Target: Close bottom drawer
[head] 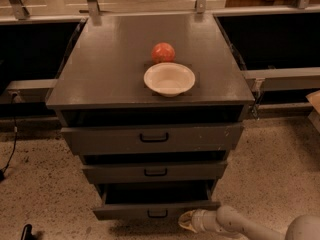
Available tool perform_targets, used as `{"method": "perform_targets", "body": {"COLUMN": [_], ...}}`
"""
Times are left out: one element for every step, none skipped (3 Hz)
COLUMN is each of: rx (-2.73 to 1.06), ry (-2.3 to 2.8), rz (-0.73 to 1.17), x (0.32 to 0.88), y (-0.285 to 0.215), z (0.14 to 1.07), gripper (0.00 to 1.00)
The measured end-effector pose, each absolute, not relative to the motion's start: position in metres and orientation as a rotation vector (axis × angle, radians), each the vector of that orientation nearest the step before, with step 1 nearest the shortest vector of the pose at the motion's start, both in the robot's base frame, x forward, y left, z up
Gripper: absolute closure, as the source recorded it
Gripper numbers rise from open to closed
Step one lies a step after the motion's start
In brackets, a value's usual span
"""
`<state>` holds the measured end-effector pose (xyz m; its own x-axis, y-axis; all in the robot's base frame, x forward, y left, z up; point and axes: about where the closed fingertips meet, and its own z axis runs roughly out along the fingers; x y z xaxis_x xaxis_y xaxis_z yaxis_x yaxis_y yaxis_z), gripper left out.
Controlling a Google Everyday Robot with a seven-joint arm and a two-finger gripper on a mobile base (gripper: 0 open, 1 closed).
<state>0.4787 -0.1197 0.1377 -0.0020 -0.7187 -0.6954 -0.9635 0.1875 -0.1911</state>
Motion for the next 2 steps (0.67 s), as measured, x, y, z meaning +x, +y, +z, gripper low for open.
{"method": "perform_targets", "body": {"rx": [-1.587, -1.587], "ry": [1.776, 1.776], "rz": [0.45, 0.451], "x": [0.4792, 0.4792], "y": [-0.1199, -0.1199], "z": [0.1376, 0.1376], "gripper": [0.7, 0.39]}}
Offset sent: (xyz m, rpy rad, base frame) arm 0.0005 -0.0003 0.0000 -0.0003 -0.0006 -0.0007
